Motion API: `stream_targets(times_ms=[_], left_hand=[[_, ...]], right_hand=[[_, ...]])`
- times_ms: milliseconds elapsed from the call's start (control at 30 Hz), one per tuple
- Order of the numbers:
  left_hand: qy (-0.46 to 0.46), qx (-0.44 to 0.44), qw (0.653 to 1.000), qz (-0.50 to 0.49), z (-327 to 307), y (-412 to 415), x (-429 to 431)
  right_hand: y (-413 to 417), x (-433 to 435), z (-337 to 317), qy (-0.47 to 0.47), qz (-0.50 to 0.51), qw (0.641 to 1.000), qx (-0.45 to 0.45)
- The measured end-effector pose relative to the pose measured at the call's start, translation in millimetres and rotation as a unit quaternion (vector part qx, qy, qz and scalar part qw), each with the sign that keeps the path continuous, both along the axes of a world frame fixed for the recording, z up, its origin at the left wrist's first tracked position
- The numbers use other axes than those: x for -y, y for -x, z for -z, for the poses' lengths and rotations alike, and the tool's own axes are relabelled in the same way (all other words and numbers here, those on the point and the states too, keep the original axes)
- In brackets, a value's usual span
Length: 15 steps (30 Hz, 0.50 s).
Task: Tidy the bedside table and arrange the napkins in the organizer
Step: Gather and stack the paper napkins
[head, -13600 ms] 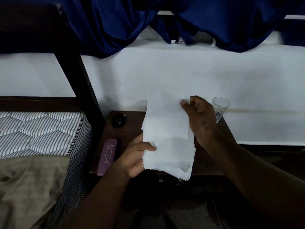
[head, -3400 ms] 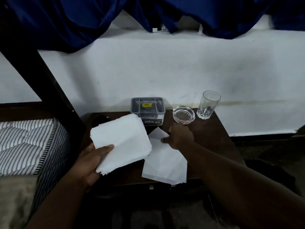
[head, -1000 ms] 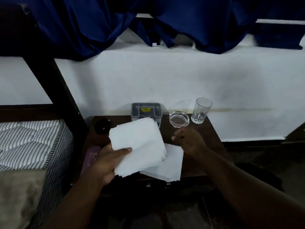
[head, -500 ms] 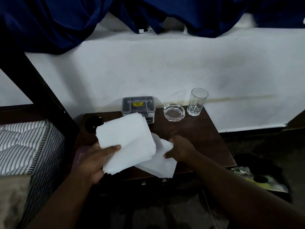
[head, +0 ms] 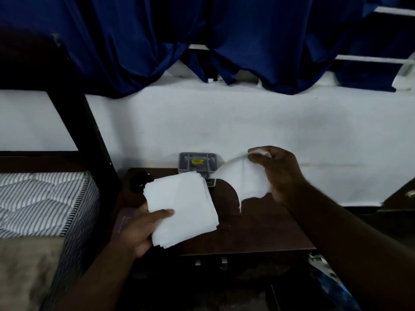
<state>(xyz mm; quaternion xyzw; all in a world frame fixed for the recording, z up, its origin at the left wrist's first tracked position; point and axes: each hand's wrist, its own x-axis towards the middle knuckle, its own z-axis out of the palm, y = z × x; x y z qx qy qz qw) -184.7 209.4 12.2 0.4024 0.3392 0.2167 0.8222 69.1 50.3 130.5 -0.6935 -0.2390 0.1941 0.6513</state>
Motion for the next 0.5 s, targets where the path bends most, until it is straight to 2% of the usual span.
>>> stream_targets(times_ms=[67, 133, 167, 233, 500], left_hand=[[0.003, 0.004, 1.000, 0.007, -5, 1, 5], [0.009, 0.014, 1.000, 0.018, -10, 1, 12], [0.010, 0.021, 0.999, 0.026, -13, 1, 15], [0.008, 0.034, 0.999, 0.040, -18, 0, 19], [0.016, 0.087, 0.995, 0.053, -25, 1, 21]], right_hand=[[7, -10, -15, -0.035, -0.027, 0.994, -0.104], [18, -21, -20, -0.016, -0.038, 0.979, -0.199], [25, -27, -20, -0.001, -0.039, 0.975, -0.218], [41, -36, -12, 0.028, -0.053, 0.976, -0.207], [87, -48, 43, 0.122, -0.065, 0.990, -0.037]])
